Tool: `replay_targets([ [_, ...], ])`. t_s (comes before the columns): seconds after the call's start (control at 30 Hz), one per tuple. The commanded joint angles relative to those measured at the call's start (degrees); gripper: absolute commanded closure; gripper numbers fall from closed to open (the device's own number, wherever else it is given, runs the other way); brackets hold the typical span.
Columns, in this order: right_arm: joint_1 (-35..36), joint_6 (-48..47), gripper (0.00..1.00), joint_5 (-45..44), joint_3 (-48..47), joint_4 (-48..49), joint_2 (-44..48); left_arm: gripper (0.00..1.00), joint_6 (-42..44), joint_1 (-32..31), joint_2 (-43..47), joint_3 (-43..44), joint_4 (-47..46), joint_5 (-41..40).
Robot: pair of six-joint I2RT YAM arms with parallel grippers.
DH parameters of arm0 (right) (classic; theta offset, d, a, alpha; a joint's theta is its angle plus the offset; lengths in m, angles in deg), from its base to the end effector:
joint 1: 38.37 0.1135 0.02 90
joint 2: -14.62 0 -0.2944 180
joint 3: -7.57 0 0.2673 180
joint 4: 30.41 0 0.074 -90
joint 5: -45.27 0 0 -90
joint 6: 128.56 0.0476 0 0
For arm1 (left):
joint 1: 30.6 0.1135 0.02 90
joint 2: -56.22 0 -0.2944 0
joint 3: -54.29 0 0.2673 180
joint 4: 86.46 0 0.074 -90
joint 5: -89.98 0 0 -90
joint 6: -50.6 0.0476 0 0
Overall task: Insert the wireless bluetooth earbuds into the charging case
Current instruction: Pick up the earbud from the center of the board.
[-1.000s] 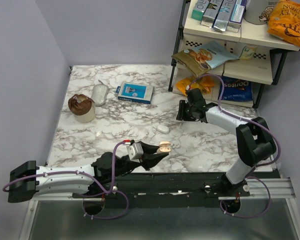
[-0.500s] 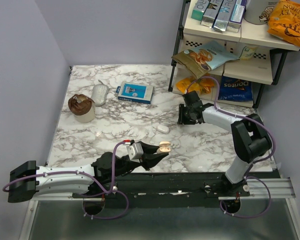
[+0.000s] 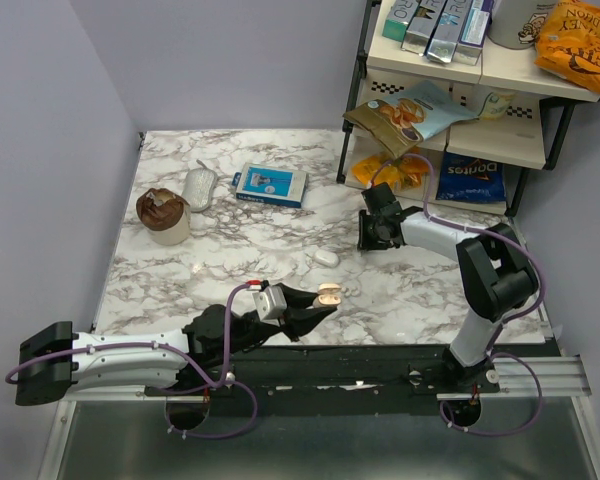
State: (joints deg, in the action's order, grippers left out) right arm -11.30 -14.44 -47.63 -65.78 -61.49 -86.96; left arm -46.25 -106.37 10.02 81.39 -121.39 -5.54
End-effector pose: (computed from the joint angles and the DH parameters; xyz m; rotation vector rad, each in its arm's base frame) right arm 0.3365 0.1693 0.1710 -0.0494 2.6256 0.2514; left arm 0.0501 -0.1788 0.2716 0.7115 1.1930 -1.1604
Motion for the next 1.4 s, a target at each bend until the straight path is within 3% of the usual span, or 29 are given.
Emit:
replay_targets([
  [0.0, 0.7, 0.23, 0.66, -1.15, -0.09, -0.96, -2.39, 1.0, 0.17, -0.35, 0.84, -0.68, -1.67, -0.46],
  [0.23, 0.79, 0.49, 0.84, -1.76, 1.31, -0.53, -1.17, 1.0, 0.0, -0.26, 1.02, -0.77, -1.58, -0.28],
  [0.27, 0.79, 0.4, 0.93, -1.76, 1.75, 0.0, -0.64, 1.0, 0.0, -0.26, 0.93, -0.68, -1.58, -0.19],
  [0.33, 0.79, 0.49, 0.99, -1.76, 2.89, 2.1, 2.08, 1.0, 0.08, -0.35, 0.84, -0.6, -1.67, -0.19],
  [0.77, 6.23, -2.32, 0.99, -0.89, 13.62, 20.47, 33.34, 1.0, 1.22, 0.88, -0.21, 0.72, -4.48, -8.98],
  [0.9, 7.64, -2.41, 0.99, 1.22, 16.69, 28.99, 41.62, 1.0, 2.02, 3.68, -2.32, 1.51, -10.0, -10.48],
  [1.2, 10.46, -1.62, 0.99, 6.85, 19.07, 41.48, 51.83, 1.0, -0.18, 13.62, -8.03, 5.11, -21.25, -1.08],
  [1.37, 13.35, -3.46, 0.99, 7.82, 19.6, 45.09, 55.52, 1.0, -1.31, 17.4, -10.93, 8.89, -22.06, 5.42],
])
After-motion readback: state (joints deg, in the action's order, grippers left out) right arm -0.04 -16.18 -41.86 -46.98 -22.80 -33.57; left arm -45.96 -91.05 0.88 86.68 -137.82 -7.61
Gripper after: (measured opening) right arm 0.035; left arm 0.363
